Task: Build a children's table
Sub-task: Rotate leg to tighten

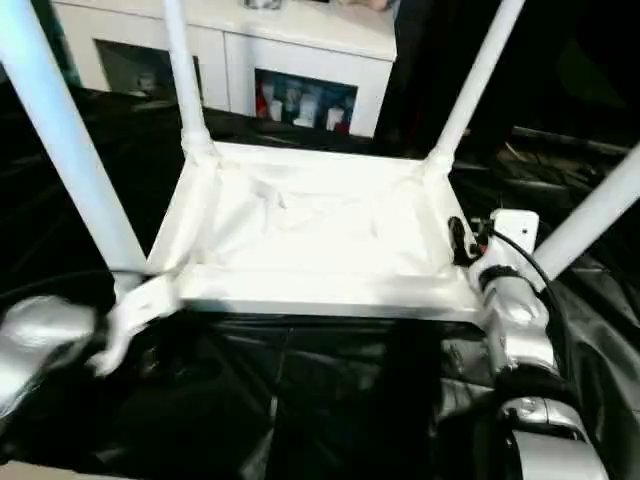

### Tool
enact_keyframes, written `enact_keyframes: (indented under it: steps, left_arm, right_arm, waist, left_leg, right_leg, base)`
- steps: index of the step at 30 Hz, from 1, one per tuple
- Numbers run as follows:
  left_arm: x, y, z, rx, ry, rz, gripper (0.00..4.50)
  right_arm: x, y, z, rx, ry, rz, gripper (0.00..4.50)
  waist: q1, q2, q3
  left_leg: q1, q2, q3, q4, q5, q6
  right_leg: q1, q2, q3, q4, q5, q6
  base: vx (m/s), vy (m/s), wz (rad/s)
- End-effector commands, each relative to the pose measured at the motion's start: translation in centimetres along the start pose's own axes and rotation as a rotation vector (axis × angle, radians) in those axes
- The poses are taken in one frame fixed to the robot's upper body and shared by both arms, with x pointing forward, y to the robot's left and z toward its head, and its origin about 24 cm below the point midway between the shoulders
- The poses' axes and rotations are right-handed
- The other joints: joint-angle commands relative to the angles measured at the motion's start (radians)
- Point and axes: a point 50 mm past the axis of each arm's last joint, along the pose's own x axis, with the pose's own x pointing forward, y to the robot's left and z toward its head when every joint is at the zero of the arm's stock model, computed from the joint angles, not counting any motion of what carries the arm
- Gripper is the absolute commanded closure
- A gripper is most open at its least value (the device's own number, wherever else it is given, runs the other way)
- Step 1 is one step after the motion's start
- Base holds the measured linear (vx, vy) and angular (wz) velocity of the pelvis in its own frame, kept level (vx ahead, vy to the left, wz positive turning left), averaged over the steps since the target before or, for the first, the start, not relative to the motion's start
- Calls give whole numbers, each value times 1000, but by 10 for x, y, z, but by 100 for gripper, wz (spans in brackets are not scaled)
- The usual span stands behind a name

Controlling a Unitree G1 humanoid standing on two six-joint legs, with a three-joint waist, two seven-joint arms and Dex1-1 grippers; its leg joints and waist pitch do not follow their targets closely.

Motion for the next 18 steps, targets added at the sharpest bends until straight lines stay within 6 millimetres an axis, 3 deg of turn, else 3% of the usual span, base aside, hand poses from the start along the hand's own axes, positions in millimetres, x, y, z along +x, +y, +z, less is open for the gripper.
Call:
enact_keyframes:
  steps: [1, 3, 6, 8, 9, 10, 11, 12, 14, 18]
  left_arm:
    - [-15, 0, 3, 25, -33, 26, 3]
    - [-39, 1, -9, 20, -6, 78, 3]
    - [-57, 4, -18, 26, 27, 123, 3]
    - [-74, 10, -22, 10, 21, 180, 3]
    - [-82, 14, -21, 2, -10, 214, 3]
    - [-87, 16, -19, -3, -35, 238, 3]
    - [-90, 16, -19, -4, -48, 249, 3]
    - [-103, 24, -15, -41, -148, 311, 3]
    - [-110, 26, -15, -48, -179, 333, 3]
    - [-130, 36, -13, -88, -311, 393, 3]
  right_arm:
    - [-3, 12, 0, 4, -22, 99, 78]
    - [-13, 28, -3, 48, -46, 202, 78]
    - [-21, 35, -9, 62, -41, 248, 78]
    - [-33, 42, -15, 54, -35, 301, 78]
    - [-41, 43, -17, 50, -34, 327, 78]
    - [-47, 43, -18, 48, -33, 344, 78]
    - [-49, 44, -18, 49, -32, 353, 78]
    - [-64, 42, -17, 107, -42, 378, 78]
    - [-72, 41, -17, 127, -47, 390, 78]
    - [-99, 33, -25, 145, -5, 413, 78]
  waist:
    - [-5, 15, -46]
    - [-10, 12, -34]
    - [-15, 15, -25]
    - [-15, 17, -22]
    - [-14, 7, -20]
    - [-10, 14, -20]
    - [-10, 14, -20]
    - [-4, 12, -17]
    - [-4, 10, -17]
    - [1, 10, -15]
  left_leg:
    - [16, 48, -18, -69, -176, 59]
    - [16, 53, -24, -80, -257, 51]
    - [26, 57, -26, -88, -321, 14]
    - [28, 57, -25, -89, -335, 7]
    - [25, 58, -25, -91, -338, 5]
    - [29, 58, -25, -91, -338, 3]
    - [28, 58, -26, -92, -334, 4]
    - [27, 57, -26, -95, -335, 6]
    - [23, 56, -29, -97, -331, 5]
    - [27, 57, -27, -95, -337, 8]
  right_leg:
    - [38, -54, 41, -57, -59, -222]
    - [33, -56, 43, -71, -194, -193]
    - [20, -53, 46, -83, -296, -172]
    - [16, -54, 49, -85, -305, -166]
    - [17, -53, 50, -86, -312, -156]
    - [15, -55, 51, -85, -302, -159]
    - [17, -54, 51, -85, -291, -161]
    - [19, -53, 51, -83, -271, -168]
    - [24, -54, 49, -80, -254, -176]
    - [20, -59, 53, -84, -271, -169]
  base:
    - [0, 0, 0]
    - [0, 0, 0]
    - [0, 0, 0]
    - [0, 0, 0]
    - [0, 0, 0]
    - [0, 0, 0]
    - [0, 0, 0]
    - [0, 0, 0]
    - [0, 0, 0]
    - [0, 0, 0]
